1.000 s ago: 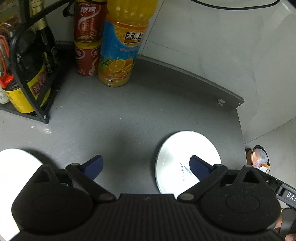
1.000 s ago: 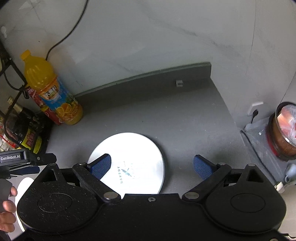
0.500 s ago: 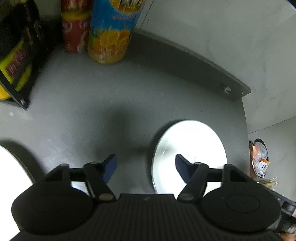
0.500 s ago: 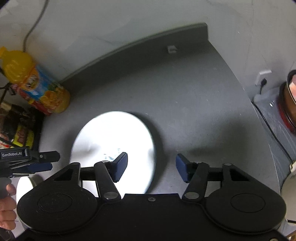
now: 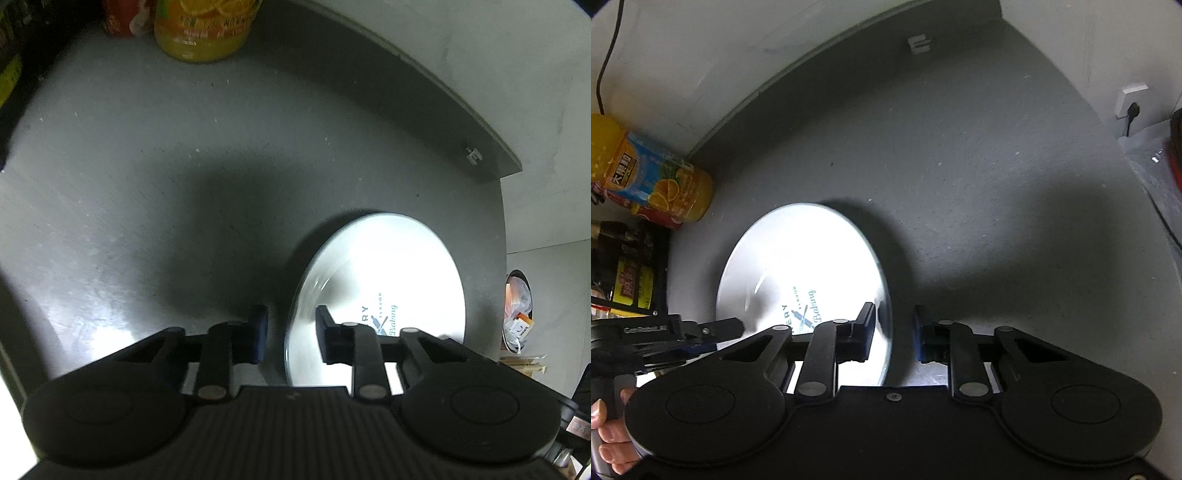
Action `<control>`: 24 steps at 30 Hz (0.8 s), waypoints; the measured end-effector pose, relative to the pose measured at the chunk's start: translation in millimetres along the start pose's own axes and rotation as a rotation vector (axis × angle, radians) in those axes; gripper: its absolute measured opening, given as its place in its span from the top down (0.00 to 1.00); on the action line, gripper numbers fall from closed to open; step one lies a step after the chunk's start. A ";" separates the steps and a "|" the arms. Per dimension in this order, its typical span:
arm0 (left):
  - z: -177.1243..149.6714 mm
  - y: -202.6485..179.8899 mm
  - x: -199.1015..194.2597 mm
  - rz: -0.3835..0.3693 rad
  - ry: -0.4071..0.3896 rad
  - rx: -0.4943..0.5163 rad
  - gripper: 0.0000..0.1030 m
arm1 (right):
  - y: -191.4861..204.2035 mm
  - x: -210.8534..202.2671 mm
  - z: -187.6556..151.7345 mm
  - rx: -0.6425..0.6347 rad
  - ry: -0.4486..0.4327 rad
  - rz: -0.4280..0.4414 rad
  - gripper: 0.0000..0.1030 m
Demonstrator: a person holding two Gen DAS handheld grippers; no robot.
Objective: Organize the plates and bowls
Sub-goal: 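Close the right gripper on the 'BAKERY' plate rim while the left gripper grips it too, then lift the 'BAKERY' plate with both grippers and carry it over the plate stack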
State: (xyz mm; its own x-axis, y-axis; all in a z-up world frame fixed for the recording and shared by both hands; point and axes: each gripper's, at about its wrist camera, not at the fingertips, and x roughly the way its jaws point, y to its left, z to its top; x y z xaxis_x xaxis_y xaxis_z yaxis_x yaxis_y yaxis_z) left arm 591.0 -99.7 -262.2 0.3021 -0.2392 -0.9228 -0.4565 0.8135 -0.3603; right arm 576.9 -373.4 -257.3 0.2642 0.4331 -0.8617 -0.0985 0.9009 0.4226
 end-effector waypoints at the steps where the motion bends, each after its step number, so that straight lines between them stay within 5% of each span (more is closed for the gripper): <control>1: 1.1 0.0 2.6 -0.004 0.007 -0.002 0.80 | 1.5 1.8 1.4 -0.007 0.008 -0.003 0.80; 13: 6.2 5.1 8.4 -0.042 0.038 -0.033 0.87 | 6.6 1.3 7.9 -0.037 0.016 0.016 0.88; 24: 10.3 12.1 -25.6 -0.091 -0.044 -0.016 0.88 | 36.4 -40.7 14.5 -0.098 -0.062 0.060 0.93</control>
State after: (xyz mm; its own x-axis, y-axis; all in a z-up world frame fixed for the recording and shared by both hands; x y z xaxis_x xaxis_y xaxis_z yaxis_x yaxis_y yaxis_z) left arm 586.3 -78.3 -241.6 0.3793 -0.2879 -0.8793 -0.4384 0.7810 -0.4448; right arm 576.5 -358.6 -202.7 0.3136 0.4861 -0.8157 -0.2079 0.8733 0.4406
